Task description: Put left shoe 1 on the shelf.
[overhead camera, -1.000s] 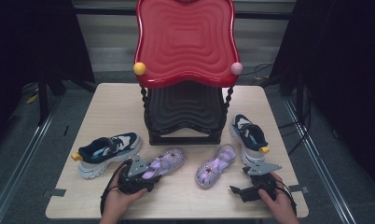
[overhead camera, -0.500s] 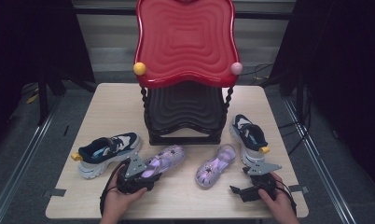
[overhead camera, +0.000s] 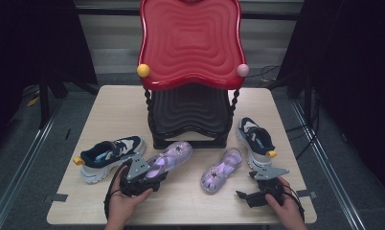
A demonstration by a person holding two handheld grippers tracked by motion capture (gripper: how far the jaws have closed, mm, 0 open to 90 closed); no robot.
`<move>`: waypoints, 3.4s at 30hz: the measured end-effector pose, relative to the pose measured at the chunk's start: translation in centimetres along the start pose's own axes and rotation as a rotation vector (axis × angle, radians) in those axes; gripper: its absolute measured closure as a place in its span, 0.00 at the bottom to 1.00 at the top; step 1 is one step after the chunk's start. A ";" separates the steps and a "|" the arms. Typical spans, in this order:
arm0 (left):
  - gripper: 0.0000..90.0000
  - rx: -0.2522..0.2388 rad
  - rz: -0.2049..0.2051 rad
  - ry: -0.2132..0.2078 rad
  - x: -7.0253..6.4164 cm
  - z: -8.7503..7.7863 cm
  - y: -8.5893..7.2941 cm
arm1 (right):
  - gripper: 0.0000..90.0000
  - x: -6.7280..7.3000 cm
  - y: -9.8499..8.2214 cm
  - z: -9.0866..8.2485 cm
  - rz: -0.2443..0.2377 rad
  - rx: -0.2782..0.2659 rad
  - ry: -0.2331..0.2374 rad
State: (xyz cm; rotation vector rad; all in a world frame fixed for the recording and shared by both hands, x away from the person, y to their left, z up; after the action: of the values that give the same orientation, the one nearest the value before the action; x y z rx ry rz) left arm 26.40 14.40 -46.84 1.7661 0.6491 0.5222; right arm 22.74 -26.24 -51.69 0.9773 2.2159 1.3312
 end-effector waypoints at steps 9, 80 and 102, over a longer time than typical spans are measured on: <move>0.42 -0.039 -0.009 0.052 0.1 0.3 1.1 | 0.13 0.0 0.0 0.0 0.000 -0.001 0.001; 0.42 -0.307 -0.050 0.327 -1.2 5.8 6.7 | 0.13 0.0 0.0 0.0 -0.002 -0.001 0.000; 0.42 -0.362 -0.060 0.429 -0.8 7.7 7.7 | 0.13 0.0 0.0 0.0 -0.002 -0.001 0.001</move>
State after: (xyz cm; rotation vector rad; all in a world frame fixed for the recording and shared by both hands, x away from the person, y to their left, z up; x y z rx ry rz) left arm 31.98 6.65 -41.55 1.2985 0.8409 0.9287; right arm 22.75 -26.25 -51.69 0.9746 2.2161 1.3316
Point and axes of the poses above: each handheld gripper's, and its own axes: z roughly forward along the jaws, y roughly out of its top, x roughly to its left, the point moved 1 cm from there along z, roughly forward along the jaws, and after that the axes turned 15 degrees about -x, right-handed, at the moved point
